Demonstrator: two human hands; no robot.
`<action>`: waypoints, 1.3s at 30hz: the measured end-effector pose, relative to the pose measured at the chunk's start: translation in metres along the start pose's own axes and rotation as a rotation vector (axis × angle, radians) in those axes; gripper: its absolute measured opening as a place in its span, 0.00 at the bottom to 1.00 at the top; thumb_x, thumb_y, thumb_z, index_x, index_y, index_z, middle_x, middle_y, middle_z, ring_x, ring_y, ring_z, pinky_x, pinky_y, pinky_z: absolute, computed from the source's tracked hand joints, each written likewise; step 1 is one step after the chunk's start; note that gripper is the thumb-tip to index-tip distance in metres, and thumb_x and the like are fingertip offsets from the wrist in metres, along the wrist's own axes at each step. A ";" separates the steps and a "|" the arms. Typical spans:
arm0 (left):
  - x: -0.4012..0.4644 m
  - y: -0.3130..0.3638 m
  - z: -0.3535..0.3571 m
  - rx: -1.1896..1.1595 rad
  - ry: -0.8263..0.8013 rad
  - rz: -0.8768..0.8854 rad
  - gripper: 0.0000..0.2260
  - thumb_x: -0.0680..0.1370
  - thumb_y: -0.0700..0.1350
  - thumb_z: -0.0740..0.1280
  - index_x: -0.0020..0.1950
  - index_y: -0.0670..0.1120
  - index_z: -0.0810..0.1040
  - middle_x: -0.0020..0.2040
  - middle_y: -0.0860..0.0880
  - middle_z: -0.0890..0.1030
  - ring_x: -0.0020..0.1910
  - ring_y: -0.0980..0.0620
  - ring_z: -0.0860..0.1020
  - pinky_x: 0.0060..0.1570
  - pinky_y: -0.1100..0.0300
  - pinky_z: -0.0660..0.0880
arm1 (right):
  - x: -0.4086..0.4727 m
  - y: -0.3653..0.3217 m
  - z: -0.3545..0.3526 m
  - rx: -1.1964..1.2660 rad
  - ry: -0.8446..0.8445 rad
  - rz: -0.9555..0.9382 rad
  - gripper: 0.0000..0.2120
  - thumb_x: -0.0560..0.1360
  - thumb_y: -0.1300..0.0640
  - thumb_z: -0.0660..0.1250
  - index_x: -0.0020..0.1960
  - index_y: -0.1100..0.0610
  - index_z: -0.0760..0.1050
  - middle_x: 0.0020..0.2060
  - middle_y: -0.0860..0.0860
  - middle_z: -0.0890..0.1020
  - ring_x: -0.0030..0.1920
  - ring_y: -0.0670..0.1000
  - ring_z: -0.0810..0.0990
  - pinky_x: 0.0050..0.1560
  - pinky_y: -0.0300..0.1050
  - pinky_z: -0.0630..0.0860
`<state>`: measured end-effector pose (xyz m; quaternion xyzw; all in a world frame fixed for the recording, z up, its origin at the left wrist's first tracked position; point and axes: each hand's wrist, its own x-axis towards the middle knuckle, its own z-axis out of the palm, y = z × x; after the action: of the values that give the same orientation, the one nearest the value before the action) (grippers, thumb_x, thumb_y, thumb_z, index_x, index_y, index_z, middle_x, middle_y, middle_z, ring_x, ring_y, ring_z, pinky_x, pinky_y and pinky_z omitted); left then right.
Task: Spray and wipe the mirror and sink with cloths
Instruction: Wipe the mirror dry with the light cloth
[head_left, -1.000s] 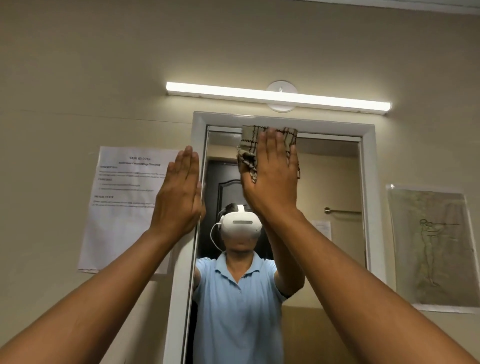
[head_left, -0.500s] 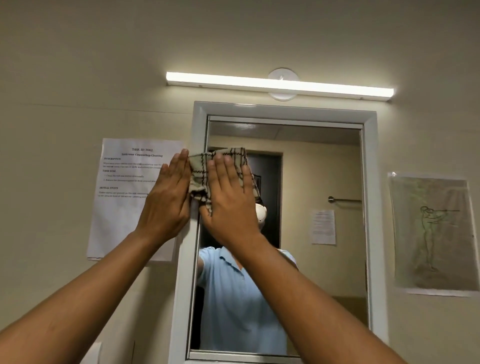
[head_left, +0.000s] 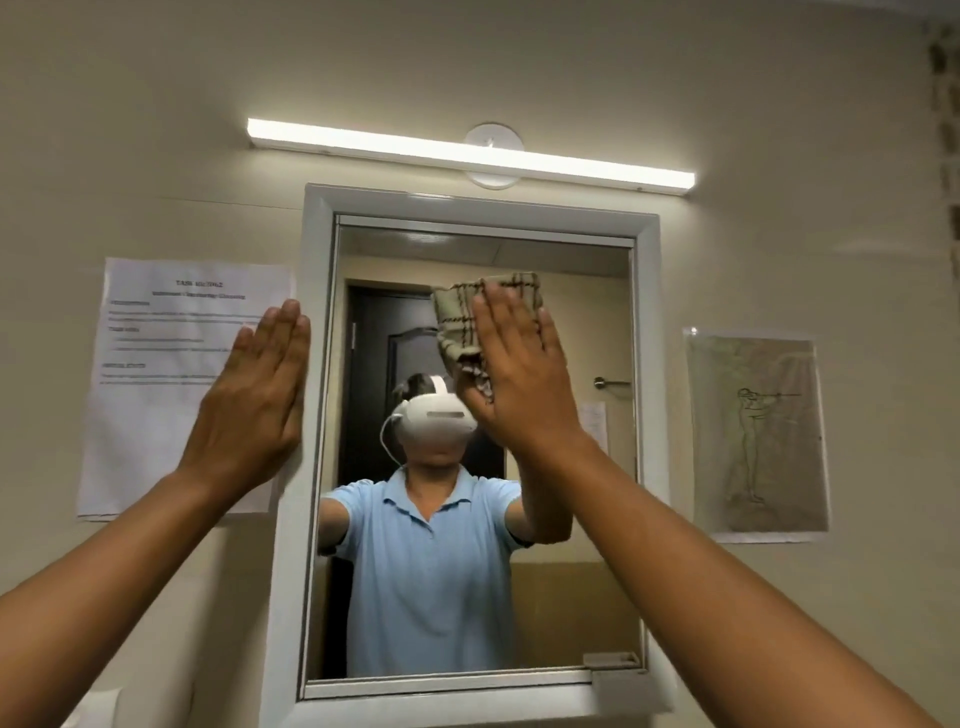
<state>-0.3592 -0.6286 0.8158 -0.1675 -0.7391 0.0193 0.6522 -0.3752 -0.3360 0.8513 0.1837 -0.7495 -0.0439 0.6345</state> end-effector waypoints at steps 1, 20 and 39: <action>0.000 0.000 0.000 0.000 -0.001 -0.002 0.29 0.79 0.42 0.51 0.81 0.41 0.50 0.81 0.41 0.51 0.81 0.46 0.49 0.79 0.48 0.49 | 0.001 0.011 -0.003 0.003 0.008 0.035 0.38 0.78 0.39 0.55 0.80 0.56 0.46 0.80 0.53 0.47 0.79 0.52 0.43 0.78 0.56 0.44; -0.018 0.005 0.001 0.015 -0.011 -0.020 0.30 0.79 0.39 0.53 0.80 0.39 0.50 0.81 0.40 0.50 0.81 0.45 0.49 0.79 0.48 0.50 | -0.101 -0.021 0.014 0.081 0.069 0.485 0.37 0.78 0.39 0.50 0.80 0.57 0.45 0.80 0.54 0.47 0.79 0.54 0.43 0.77 0.62 0.48; -0.028 0.006 0.001 -0.050 -0.022 -0.031 0.28 0.81 0.41 0.55 0.80 0.38 0.51 0.81 0.41 0.52 0.81 0.46 0.49 0.79 0.47 0.50 | -0.004 -0.148 0.017 0.107 -0.020 0.055 0.37 0.76 0.42 0.47 0.80 0.58 0.45 0.79 0.57 0.46 0.79 0.56 0.42 0.76 0.61 0.39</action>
<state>-0.3562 -0.6307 0.7874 -0.1720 -0.7489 -0.0076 0.6400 -0.3588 -0.4753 0.8002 0.1961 -0.7619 0.0121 0.6171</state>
